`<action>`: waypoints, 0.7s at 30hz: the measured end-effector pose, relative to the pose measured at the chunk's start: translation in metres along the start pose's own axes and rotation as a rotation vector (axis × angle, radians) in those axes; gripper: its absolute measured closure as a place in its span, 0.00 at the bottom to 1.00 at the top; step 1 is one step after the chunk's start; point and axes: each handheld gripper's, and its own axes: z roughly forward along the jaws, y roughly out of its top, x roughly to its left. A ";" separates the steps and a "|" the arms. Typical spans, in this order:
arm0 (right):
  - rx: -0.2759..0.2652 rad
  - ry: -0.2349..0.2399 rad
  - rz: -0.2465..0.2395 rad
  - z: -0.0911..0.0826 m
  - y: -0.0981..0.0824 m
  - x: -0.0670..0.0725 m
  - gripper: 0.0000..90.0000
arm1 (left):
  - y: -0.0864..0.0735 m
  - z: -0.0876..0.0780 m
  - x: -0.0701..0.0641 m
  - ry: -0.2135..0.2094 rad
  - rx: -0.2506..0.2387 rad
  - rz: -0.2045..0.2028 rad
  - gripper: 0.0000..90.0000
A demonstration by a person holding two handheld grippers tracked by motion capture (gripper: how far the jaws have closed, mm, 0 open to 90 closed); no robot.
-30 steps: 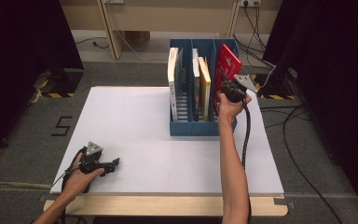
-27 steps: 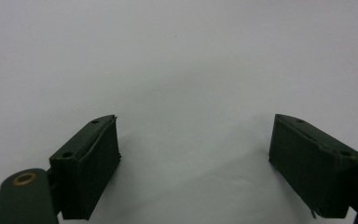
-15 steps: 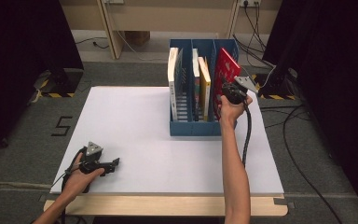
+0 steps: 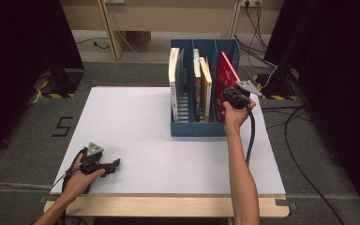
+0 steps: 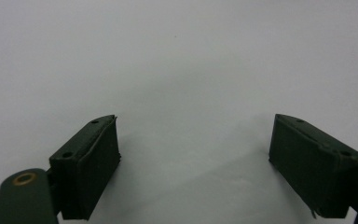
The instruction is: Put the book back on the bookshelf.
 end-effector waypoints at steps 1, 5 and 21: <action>0.008 0.006 -0.004 0.000 0.000 0.001 0.84 | 0.000 0.000 0.000 0.000 0.000 0.000 0.17; 0.012 0.009 -0.038 -0.004 0.002 0.004 0.83 | 0.000 0.000 0.000 0.000 -0.001 0.001 0.17; 0.042 0.082 0.057 -0.039 -0.013 -0.008 0.75 | 0.000 0.000 0.000 0.000 0.004 0.006 0.17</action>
